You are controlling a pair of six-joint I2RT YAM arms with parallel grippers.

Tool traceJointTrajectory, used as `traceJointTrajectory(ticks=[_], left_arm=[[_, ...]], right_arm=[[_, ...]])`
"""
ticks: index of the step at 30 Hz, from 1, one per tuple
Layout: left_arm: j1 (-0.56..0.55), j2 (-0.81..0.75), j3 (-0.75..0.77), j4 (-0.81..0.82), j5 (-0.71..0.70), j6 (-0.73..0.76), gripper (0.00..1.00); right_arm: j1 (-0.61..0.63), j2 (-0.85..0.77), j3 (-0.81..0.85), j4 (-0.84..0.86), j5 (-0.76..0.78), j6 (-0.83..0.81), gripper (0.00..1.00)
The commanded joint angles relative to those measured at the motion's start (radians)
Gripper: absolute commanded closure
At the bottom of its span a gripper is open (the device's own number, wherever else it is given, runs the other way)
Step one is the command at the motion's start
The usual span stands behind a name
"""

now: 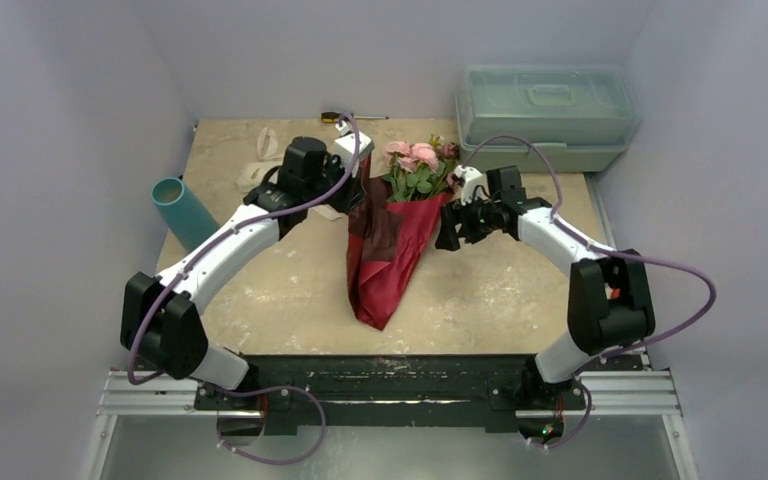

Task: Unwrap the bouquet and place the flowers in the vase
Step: Unfold the wrapping paper at the center of the board.

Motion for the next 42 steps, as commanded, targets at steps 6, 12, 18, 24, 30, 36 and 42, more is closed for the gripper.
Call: traceJointTrajectory(ticks=[6,12,18,24,30,36,42], left_arm=[[0.030,-0.117,-0.148,-0.106,-0.295,0.164,1.00],[0.041,-0.108,-0.213,-0.115,-0.490,0.150,1.00],[0.078,0.014,-0.206,-0.056,-0.637,0.252,1.00],[0.121,0.170,-0.132,0.014,-0.656,0.306,1.00],[0.162,0.291,-0.088,0.037,-0.709,0.317,1.00],[0.218,0.386,-0.054,0.041,-0.749,0.320,1.00],[0.251,0.422,-0.011,0.023,-0.721,0.298,1.00]], right_arm=[[0.053,0.282,0.231,0.024,0.105,-0.001,0.24],[0.068,0.396,0.371,0.008,0.095,-0.023,0.26],[0.068,0.466,0.452,-0.007,0.082,-0.055,0.28],[0.068,0.513,0.500,0.001,0.083,-0.087,0.28],[0.068,0.571,0.575,-0.006,0.079,-0.109,0.28],[0.068,0.576,0.597,-0.034,0.050,-0.130,0.28],[0.065,0.474,0.495,-0.060,0.055,-0.186,0.28]])
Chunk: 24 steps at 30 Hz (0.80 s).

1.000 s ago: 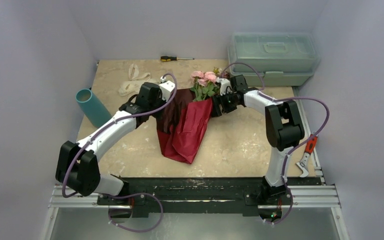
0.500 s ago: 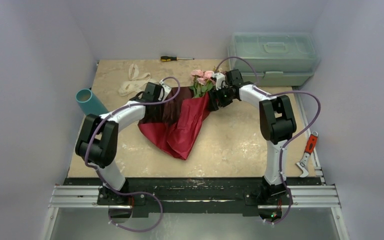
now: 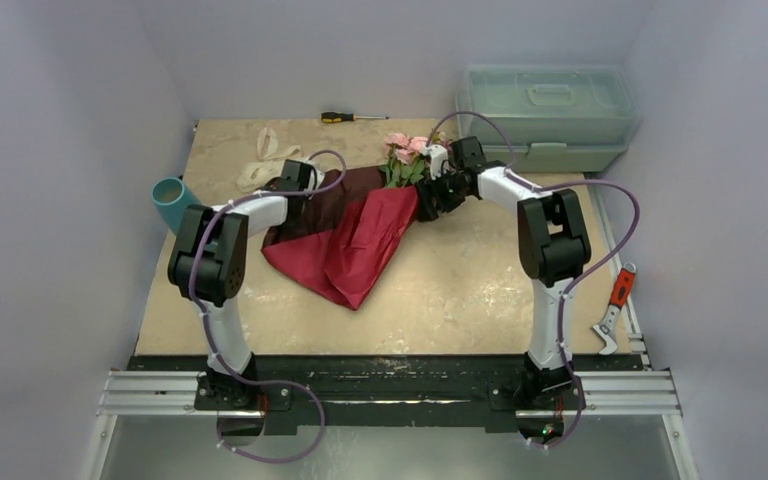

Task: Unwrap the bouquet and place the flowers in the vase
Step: Unfold the wrapping paper at the center of the board.

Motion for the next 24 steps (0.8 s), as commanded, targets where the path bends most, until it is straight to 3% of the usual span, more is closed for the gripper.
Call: traceJointTrajectory(ticks=[1,3,5,7,10,15,17,20,24], left_arm=[[0.025,0.009,0.078,-0.001,0.013,-0.019,0.99],[0.049,-0.005,0.123,-0.044,0.100,-0.052,0.80],[0.072,-0.037,0.144,-0.069,0.230,-0.067,0.46],[0.077,-0.096,0.147,-0.051,0.285,-0.082,0.28],[0.086,-0.163,0.174,-0.054,0.382,-0.110,0.16],[0.095,-0.234,0.243,-0.110,0.566,-0.178,0.12],[0.095,-0.256,0.253,-0.125,0.672,-0.216,0.04],[0.092,-0.270,0.247,-0.142,0.861,-0.255,0.00],[0.047,-0.282,0.175,-0.126,0.912,-0.274,0.00]], right_arm=[[0.001,-0.127,-0.061,-0.044,-0.020,-0.058,0.27],[0.000,-0.175,-0.081,-0.065,-0.033,-0.065,0.26],[0.000,-0.210,-0.101,-0.085,-0.049,-0.074,0.24],[0.001,-0.255,-0.113,-0.109,-0.058,-0.077,0.21],[-0.001,-0.315,-0.136,-0.142,-0.058,-0.082,0.19],[-0.016,-0.413,-0.187,-0.167,-0.063,-0.092,0.17],[-0.025,-0.438,-0.197,-0.176,-0.063,-0.089,0.16],[-0.044,-0.464,-0.201,-0.182,-0.066,-0.073,0.15],[-0.065,-0.497,-0.192,-0.187,-0.063,-0.050,0.14]])
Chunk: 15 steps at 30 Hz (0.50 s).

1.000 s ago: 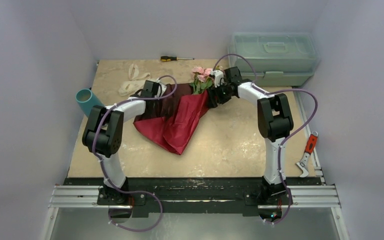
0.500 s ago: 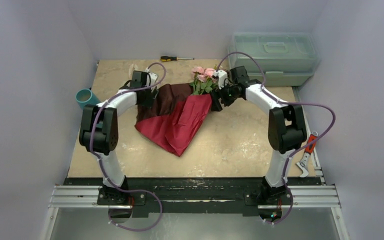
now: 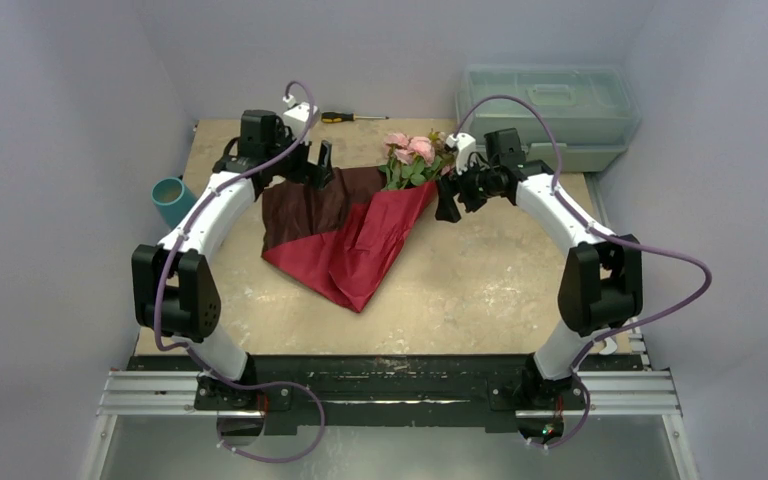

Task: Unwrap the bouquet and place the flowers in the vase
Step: Unfold the wrapping paper at the center of the board.

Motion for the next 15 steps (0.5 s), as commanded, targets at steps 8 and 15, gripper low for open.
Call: traceJointTrajectory(ticks=[8,15], left_arm=[[-0.181,0.013,-0.132,0.075,-0.013,-0.075,0.03],[-0.220,0.107,-0.074,0.033,-0.238,-0.107,0.47]], right_arm=[[-0.070,-0.092,0.046,-0.037,0.002,0.032,0.14],[-0.099,-0.125,0.057,-0.067,0.015,0.036,0.14]])
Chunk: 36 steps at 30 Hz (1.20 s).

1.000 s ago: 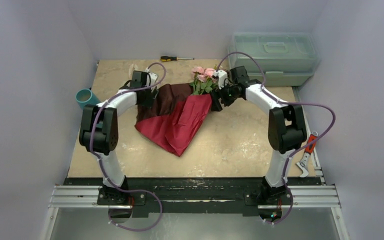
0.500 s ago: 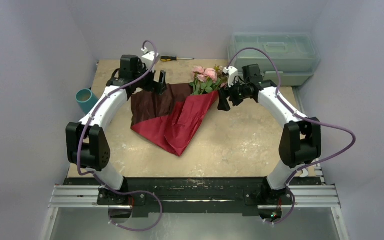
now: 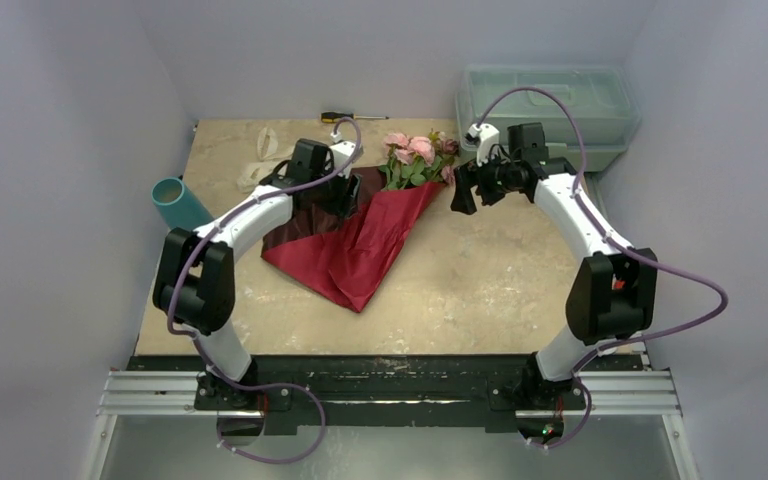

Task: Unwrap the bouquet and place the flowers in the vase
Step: Unfold the wrapping paper at the center of the board.

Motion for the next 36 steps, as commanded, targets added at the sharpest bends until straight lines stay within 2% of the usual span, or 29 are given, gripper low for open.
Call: traceJointTrajectory(ticks=[1,4,8,9,16,21,27,32,36], left_arm=[[-0.021,0.061,0.081,-0.032,-0.210,-0.008,0.48],[-0.033,0.075,0.106,-0.061,-0.221,0.002,0.60],[-0.034,0.060,0.125,-0.084,-0.078,0.001,0.94],[-0.038,0.048,0.123,-0.082,-0.034,0.002,1.00],[-0.085,-0.095,0.039,0.030,0.356,0.003,1.00],[-0.211,-0.147,-0.037,0.080,0.506,0.126,1.00],[-0.388,-0.145,-0.086,0.122,0.494,0.292,1.00],[-0.501,-0.045,-0.067,0.127,0.407,0.425,0.98],[-0.553,0.042,-0.035,0.122,0.395,0.510,0.98]], right_arm=[[-0.015,-0.065,0.045,-0.033,0.014,0.015,0.14],[-0.017,-0.083,0.044,-0.039,0.014,0.018,0.14],[-0.020,-0.101,0.046,-0.042,0.021,0.025,0.14],[-0.021,-0.106,0.048,-0.043,0.023,0.028,0.14],[-0.043,-0.134,0.098,-0.080,0.036,0.044,0.14],[-0.056,-0.151,0.112,-0.095,0.029,0.045,0.14],[-0.056,-0.135,0.105,-0.082,-0.002,0.048,0.14],[-0.054,-0.095,0.108,-0.085,-0.027,0.033,0.15],[-0.050,-0.067,0.105,-0.082,-0.076,0.041,0.16]])
